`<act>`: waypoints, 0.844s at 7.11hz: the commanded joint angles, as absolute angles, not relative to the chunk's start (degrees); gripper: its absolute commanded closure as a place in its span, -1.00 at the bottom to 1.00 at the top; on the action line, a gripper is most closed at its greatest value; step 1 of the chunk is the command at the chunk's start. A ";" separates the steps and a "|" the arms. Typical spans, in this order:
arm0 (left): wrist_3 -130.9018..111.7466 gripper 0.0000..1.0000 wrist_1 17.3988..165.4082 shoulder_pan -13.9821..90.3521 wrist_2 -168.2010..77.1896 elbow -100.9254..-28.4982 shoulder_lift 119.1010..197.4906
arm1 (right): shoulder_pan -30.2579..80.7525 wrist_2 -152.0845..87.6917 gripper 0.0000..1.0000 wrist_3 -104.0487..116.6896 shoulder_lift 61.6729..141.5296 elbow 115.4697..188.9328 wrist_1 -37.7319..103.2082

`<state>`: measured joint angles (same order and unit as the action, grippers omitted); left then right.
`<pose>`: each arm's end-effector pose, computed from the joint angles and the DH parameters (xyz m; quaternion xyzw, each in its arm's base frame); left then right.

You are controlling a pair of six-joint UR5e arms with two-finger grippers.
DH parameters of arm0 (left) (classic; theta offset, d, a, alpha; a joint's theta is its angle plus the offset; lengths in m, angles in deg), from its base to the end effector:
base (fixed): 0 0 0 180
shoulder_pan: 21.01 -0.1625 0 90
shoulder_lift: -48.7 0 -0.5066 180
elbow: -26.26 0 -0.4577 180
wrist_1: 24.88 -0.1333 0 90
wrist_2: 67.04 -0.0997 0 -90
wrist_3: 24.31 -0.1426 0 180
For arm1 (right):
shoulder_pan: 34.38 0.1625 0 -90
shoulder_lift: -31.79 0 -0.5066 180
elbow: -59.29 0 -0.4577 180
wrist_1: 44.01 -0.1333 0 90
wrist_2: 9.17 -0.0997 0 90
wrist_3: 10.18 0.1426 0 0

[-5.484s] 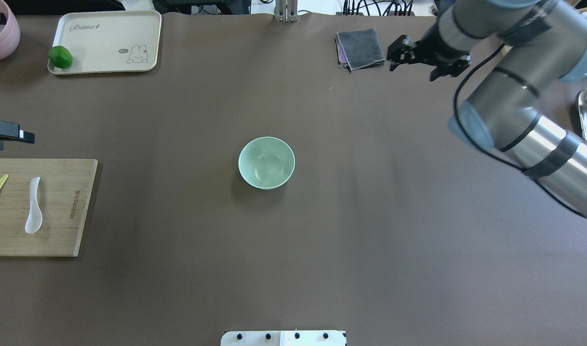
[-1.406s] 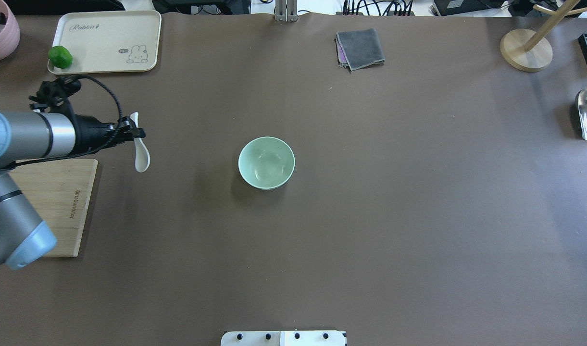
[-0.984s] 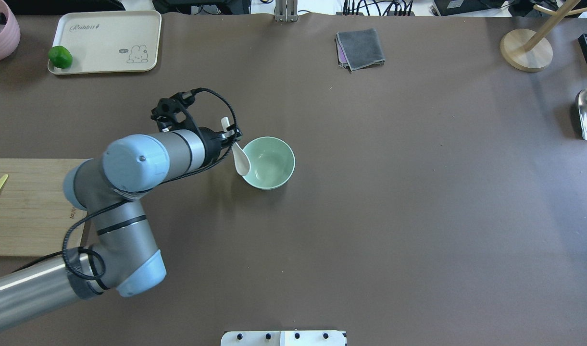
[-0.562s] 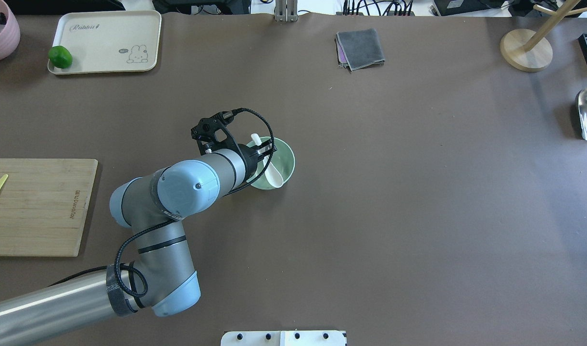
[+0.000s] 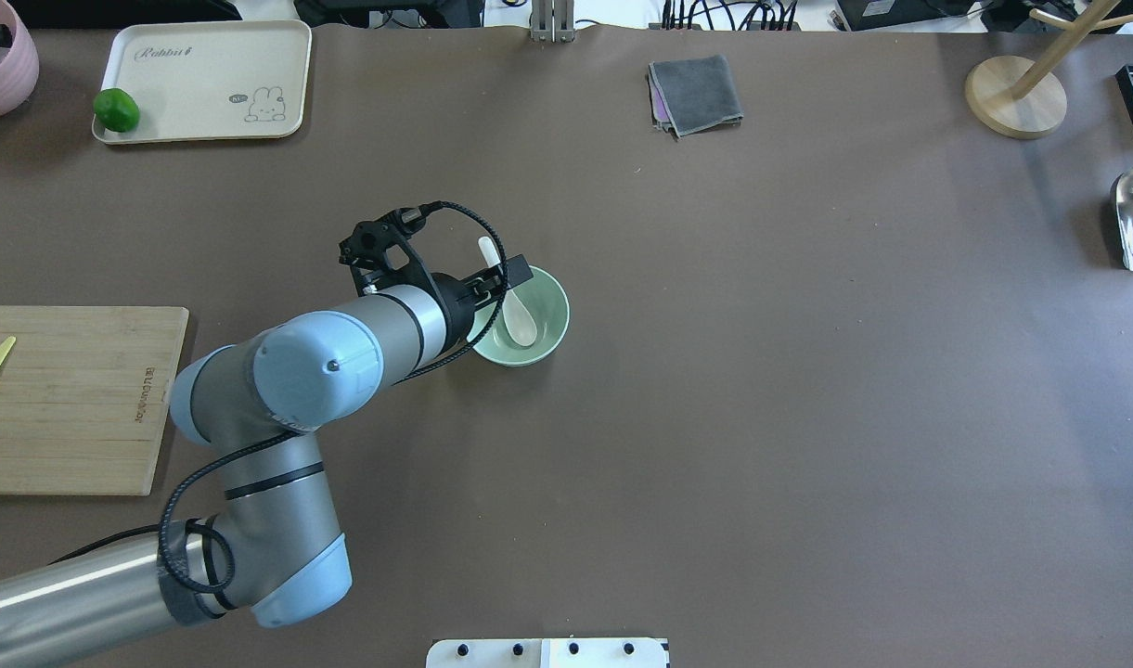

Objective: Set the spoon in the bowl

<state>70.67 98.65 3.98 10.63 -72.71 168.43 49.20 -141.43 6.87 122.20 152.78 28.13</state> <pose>0.6301 -0.4744 0.2638 0.1872 0.5620 -0.2688 0.7595 -0.0282 -0.5848 0.7074 0.0939 -0.3815 0.0197 0.9194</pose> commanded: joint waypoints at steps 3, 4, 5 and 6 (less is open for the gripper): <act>47.95 -0.97 83.47 20.13 33.66 -90.07 154.03 | 49.20 -140.93 -1.00 6.78 125.57 152.81 28.06; 36.02 -0.97 78.88 30.22 45.95 -91.59 151.47 | 49.20 -139.79 -1.00 6.87 125.57 152.81 28.06; 21.80 -0.97 77.36 40.84 57.30 -91.17 147.44 | 49.20 -139.00 -1.00 6.78 125.57 152.64 28.15; 7.56 -0.97 77.34 48.70 63.33 -90.82 141.49 | 49.29 -138.81 -1.00 6.61 125.57 152.29 28.93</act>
<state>23.85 78.56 38.39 53.74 -90.85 147.45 49.22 -139.33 6.76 125.53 152.60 28.33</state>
